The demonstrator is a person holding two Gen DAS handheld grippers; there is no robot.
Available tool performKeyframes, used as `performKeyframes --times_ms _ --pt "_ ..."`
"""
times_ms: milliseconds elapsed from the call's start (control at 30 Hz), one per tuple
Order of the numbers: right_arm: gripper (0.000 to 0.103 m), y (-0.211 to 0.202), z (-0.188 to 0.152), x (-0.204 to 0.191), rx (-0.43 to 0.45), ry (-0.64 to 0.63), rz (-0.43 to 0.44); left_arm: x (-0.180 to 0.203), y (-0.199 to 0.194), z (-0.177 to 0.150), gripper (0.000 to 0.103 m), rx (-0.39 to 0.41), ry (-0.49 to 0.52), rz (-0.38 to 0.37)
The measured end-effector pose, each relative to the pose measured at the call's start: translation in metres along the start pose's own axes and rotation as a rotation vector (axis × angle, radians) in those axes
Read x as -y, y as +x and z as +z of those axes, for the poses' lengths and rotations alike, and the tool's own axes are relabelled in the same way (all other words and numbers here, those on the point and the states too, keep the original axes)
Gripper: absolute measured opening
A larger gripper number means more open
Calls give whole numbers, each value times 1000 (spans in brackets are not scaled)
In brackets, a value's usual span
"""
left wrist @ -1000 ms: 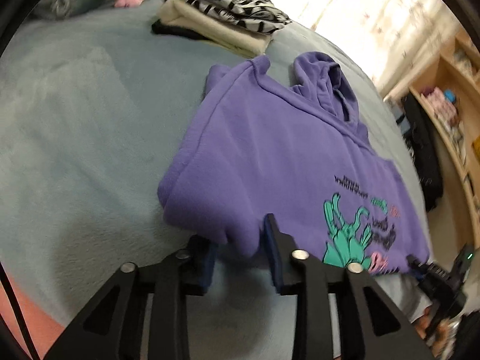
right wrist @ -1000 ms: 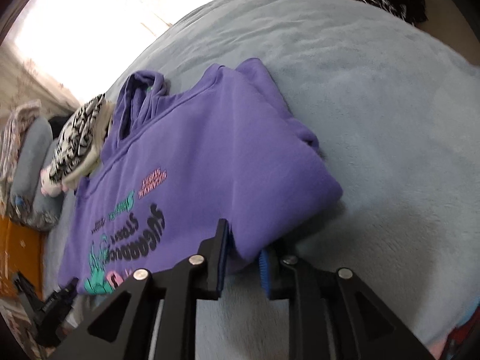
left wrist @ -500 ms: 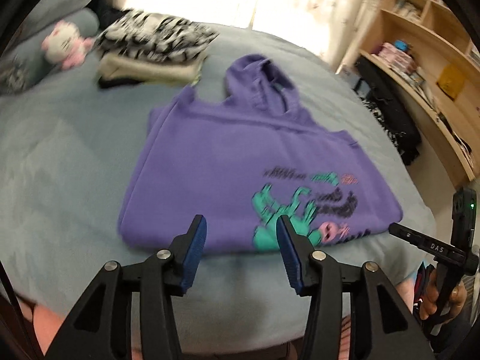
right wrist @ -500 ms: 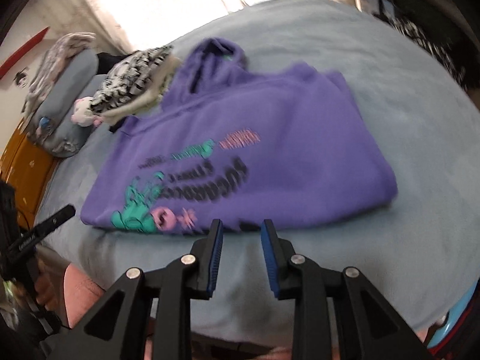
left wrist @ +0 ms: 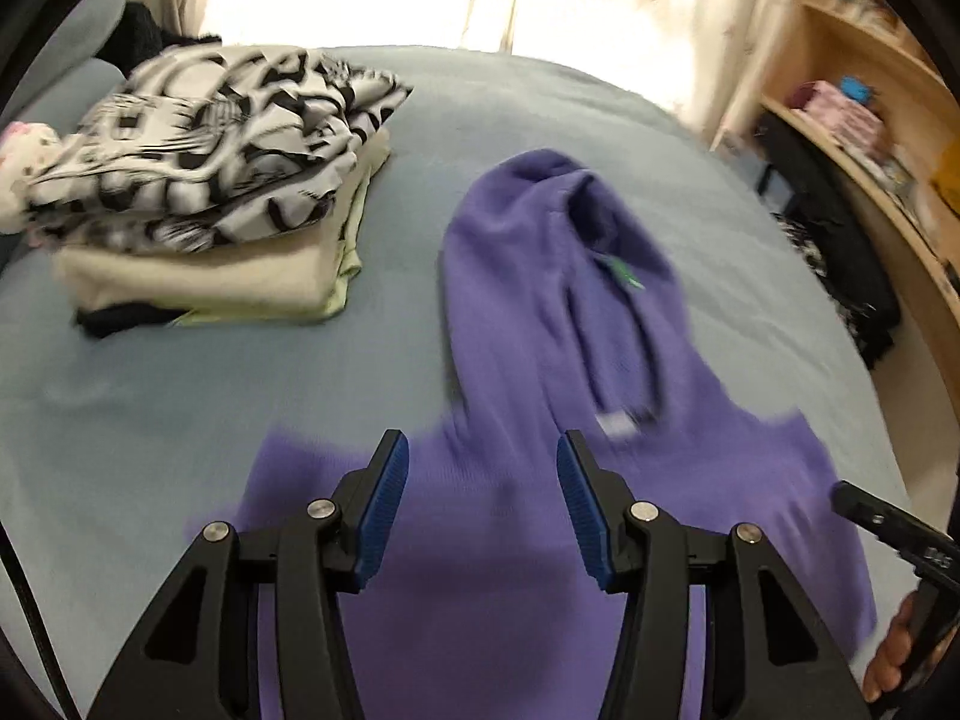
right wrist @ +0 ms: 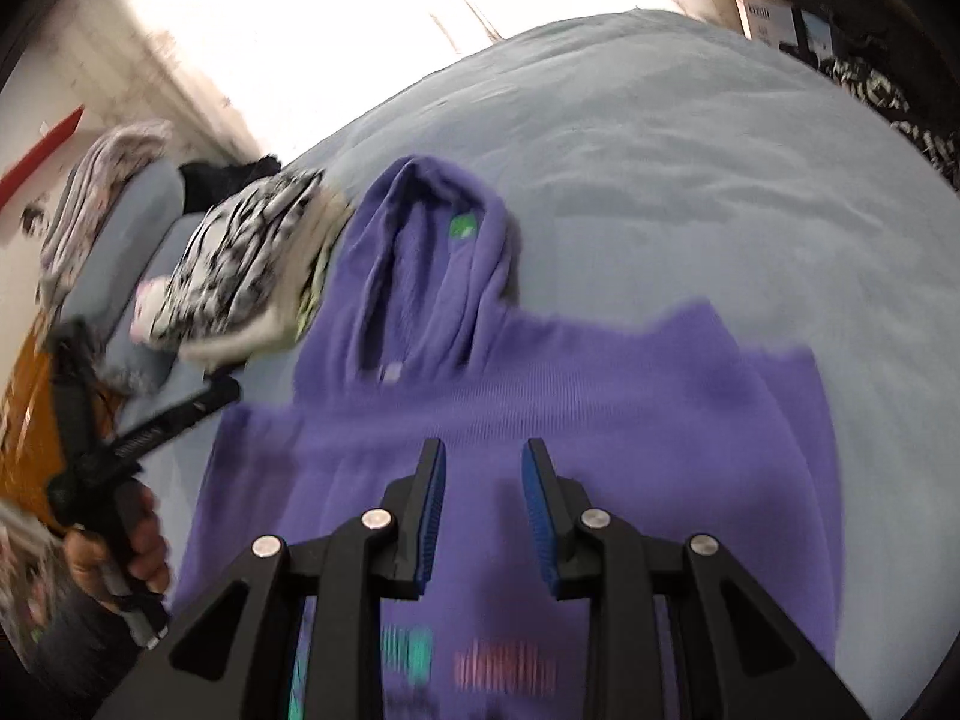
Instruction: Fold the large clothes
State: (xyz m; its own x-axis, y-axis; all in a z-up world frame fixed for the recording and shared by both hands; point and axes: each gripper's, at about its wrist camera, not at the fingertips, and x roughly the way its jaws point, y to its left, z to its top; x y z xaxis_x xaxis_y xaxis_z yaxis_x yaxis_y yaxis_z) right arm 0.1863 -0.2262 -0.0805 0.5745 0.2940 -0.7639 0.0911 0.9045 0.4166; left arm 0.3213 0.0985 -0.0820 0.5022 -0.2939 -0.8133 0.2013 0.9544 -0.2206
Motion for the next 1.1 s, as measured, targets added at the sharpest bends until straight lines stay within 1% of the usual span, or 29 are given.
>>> performKeyframes --times_ms 33,100,133,200,233,300,333,433,467,500,533,567,600,633,733,833,900,1033,1100 --pt "27 14 15 4 -10 20 1 -6 21 17 50 -16 -16 20" --pt "27 38 37 8 -33 42 9 -12 45 34 50 -44 -44 24" --pt "27 46 44 8 -39 47 9 -17 62 46 50 -64 -75 20" --pt "27 62 56 9 -47 45 6 -22 82 59 50 -91 -106 11" --pt "27 70 63 10 -50 42 2 -23 95 67 50 -104 -123 21" --pt "27 84 72 12 -56 50 6 -21 110 72 58 -120 -121 41" --pt "27 89 77 15 -58 63 15 -17 121 75 66 -135 -106 53" --pt "27 101 88 26 -57 108 27 -3 142 77 67 -161 -57 92" --pt "27 104 90 29 -56 121 32 0 148 78 62 -157 -43 97" --pt "27 107 92 33 -55 127 31 3 150 78 50 -146 -28 104" --pt "27 109 94 34 -55 130 27 10 149 79 9 -126 20 121" --pt "27 111 96 36 -54 131 22 14 146 80 5 -120 59 138" --pt "27 112 97 37 -54 131 20 17 143 81 5 -104 80 150" --pt "27 113 98 38 -53 128 17 17 133 81 5 -58 106 163" --pt "27 119 106 36 -43 102 0 7 121 77 5 -27 133 150" --pt "27 130 118 32 -35 89 -13 -4 125 67 5 -46 148 153" --pt "27 139 126 29 -36 93 -16 -8 129 63 5 -54 135 145" --pt "27 164 140 22 -68 80 -119 -19 133 60 5 -59 66 107" --pt "27 173 144 22 -96 88 -96 -23 135 59 5 -63 51 96"
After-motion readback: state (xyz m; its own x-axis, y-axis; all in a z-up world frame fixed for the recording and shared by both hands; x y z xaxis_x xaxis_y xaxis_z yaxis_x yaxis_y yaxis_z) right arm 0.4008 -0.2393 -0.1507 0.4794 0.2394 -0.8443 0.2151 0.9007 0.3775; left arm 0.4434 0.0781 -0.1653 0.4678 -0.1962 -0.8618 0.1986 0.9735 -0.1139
